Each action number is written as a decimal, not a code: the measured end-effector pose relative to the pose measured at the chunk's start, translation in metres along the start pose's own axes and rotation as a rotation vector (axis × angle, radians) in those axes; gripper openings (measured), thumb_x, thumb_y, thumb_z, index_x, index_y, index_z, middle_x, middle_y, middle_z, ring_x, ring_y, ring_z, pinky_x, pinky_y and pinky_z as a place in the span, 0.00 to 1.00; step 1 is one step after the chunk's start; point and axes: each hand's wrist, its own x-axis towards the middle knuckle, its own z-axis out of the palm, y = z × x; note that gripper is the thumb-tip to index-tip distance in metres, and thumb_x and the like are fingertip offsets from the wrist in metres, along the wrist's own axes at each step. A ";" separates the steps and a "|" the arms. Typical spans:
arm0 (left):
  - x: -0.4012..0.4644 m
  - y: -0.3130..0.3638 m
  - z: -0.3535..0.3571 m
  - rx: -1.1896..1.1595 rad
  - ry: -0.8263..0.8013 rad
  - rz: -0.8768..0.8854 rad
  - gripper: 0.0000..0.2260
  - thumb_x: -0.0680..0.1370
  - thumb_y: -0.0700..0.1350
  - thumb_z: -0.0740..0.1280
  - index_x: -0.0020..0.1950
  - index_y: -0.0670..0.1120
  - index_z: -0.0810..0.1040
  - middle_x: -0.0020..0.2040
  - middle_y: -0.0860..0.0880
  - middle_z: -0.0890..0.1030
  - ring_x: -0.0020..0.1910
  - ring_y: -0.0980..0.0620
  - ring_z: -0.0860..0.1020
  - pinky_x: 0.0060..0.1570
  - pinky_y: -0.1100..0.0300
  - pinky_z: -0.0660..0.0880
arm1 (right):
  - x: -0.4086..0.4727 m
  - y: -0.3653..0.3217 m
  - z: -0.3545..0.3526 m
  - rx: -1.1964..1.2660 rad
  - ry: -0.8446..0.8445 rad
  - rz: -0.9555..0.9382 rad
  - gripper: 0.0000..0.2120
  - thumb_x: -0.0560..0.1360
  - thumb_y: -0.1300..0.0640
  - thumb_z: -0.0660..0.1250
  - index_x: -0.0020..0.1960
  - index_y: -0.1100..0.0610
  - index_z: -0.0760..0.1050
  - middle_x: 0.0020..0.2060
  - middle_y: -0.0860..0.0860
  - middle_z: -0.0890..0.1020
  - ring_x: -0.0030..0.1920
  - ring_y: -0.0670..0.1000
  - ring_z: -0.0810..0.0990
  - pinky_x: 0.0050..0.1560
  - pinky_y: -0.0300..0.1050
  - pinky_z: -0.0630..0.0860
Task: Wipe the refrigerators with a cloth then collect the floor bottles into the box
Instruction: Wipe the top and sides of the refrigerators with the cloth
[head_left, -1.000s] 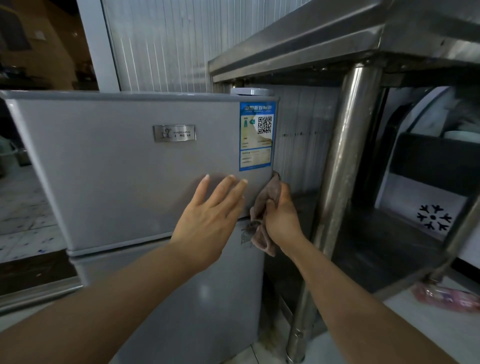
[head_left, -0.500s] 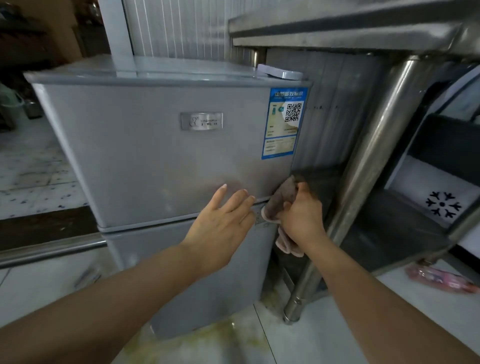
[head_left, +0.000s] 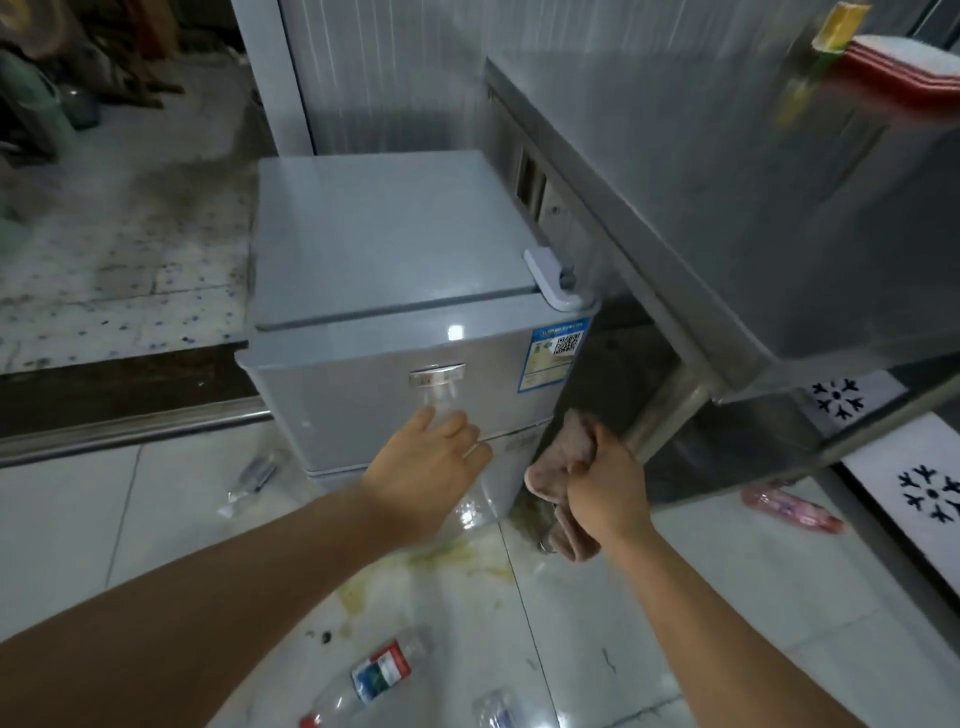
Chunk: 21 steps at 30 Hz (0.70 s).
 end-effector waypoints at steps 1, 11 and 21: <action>-0.007 -0.004 -0.013 -0.022 -0.020 -0.011 0.25 0.72 0.40 0.61 0.69 0.45 0.61 0.66 0.44 0.66 0.66 0.43 0.62 0.65 0.48 0.57 | -0.006 -0.010 -0.009 -0.008 -0.026 0.000 0.26 0.71 0.68 0.66 0.68 0.56 0.69 0.57 0.58 0.78 0.42 0.50 0.76 0.37 0.22 0.64; -0.074 -0.035 -0.156 -0.153 -0.012 -0.153 0.21 0.70 0.41 0.69 0.63 0.47 0.75 0.54 0.48 0.79 0.54 0.48 0.77 0.54 0.56 0.73 | -0.049 -0.116 -0.097 -0.142 -0.214 -0.035 0.21 0.77 0.62 0.63 0.69 0.53 0.67 0.56 0.55 0.70 0.40 0.46 0.67 0.49 0.38 0.67; -0.141 -0.085 -0.220 -0.191 -0.077 -0.385 0.21 0.76 0.43 0.60 0.70 0.49 0.63 0.64 0.48 0.74 0.62 0.48 0.71 0.62 0.54 0.67 | -0.061 -0.223 -0.147 -0.146 -0.397 -0.175 0.11 0.79 0.64 0.59 0.57 0.52 0.71 0.44 0.48 0.76 0.40 0.40 0.74 0.28 0.24 0.68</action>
